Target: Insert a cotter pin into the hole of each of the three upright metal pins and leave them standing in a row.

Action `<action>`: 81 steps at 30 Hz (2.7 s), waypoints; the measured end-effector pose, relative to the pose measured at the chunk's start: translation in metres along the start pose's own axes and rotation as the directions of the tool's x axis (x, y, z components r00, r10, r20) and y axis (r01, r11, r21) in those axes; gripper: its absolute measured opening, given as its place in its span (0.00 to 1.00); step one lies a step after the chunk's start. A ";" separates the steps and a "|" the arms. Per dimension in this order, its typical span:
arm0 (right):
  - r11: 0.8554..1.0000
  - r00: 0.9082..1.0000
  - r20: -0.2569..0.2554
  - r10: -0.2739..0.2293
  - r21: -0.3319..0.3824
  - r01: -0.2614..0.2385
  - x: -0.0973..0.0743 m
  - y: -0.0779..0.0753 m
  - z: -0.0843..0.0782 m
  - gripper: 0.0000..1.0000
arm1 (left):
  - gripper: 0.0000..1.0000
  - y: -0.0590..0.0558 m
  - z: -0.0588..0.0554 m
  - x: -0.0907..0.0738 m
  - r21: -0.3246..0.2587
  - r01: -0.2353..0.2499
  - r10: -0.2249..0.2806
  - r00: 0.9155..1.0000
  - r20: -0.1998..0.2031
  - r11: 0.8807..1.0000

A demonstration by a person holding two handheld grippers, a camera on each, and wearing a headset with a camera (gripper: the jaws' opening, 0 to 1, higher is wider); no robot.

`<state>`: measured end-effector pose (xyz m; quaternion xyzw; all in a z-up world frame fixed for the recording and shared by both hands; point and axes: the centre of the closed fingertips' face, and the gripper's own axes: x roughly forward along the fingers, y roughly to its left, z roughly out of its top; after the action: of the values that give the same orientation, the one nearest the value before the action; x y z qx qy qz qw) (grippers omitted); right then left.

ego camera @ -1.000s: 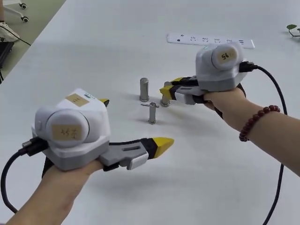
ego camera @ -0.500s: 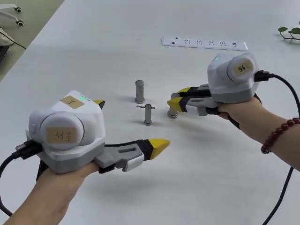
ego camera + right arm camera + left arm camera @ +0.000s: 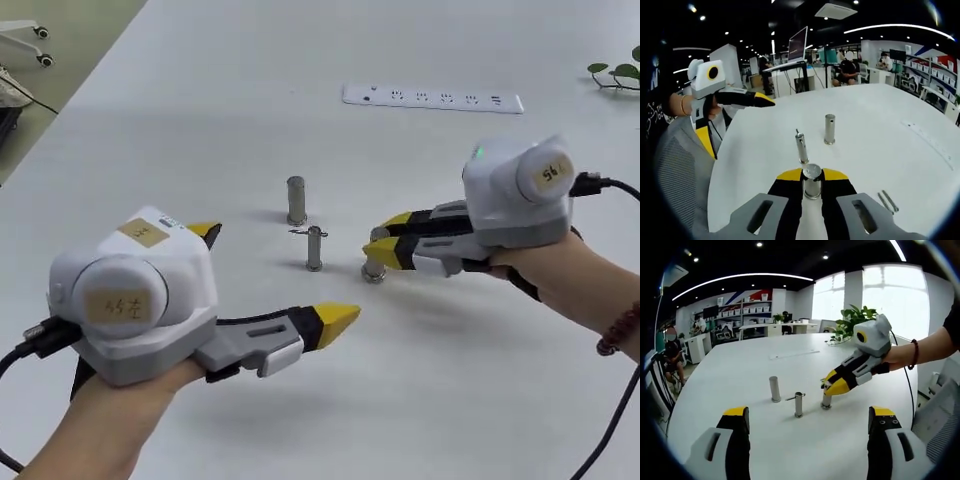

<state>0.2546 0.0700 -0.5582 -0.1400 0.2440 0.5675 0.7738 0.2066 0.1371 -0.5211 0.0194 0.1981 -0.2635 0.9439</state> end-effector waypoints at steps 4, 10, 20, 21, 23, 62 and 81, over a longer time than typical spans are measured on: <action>1.000 1.000 -0.006 0.010 -0.008 -0.010 -0.001 0.002 -0.001 0.08 | 0.99 -0.002 0.000 -0.001 0.003 0.003 -0.003 1.000 -0.004 1.000; 1.000 1.000 -0.003 0.020 -0.018 -0.020 0.000 0.004 -0.002 0.08 | 0.99 -0.003 0.001 -0.002 0.003 0.007 -0.007 1.000 0.003 1.000; 0.999 0.999 -0.023 0.026 -0.019 -0.026 0.000 0.017 -0.007 0.08 | 0.99 -0.004 -0.001 -0.003 0.003 0.007 -0.007 1.000 -0.001 1.000; 0.999 0.999 -0.028 0.026 -0.021 -0.027 0.000 0.018 -0.009 0.08 | 0.98 -0.004 -0.001 -0.003 0.004 0.007 -0.007 1.000 -0.001 1.000; 0.999 0.999 -0.026 0.027 -0.023 -0.027 -0.001 0.018 -0.011 0.08 | 0.98 -0.004 0.000 -0.002 0.003 0.007 -0.007 1.000 0.001 1.000; 0.998 1.000 -0.010 -0.021 0.058 0.022 -0.035 0.010 0.005 0.27 | 0.97 -0.003 -0.004 -0.001 0.026 0.003 -0.002 1.000 -0.016 1.000; 0.988 0.975 -0.173 -0.142 0.043 0.151 -0.048 -0.056 -0.019 0.20 | 0.94 -0.002 -0.003 0.000 0.022 0.002 -0.002 1.000 -0.012 1.000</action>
<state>0.2919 0.0043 -0.5515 -0.1836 0.3139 0.4877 0.7936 0.2049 0.1360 -0.5235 0.0311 0.2010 -0.2664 0.9422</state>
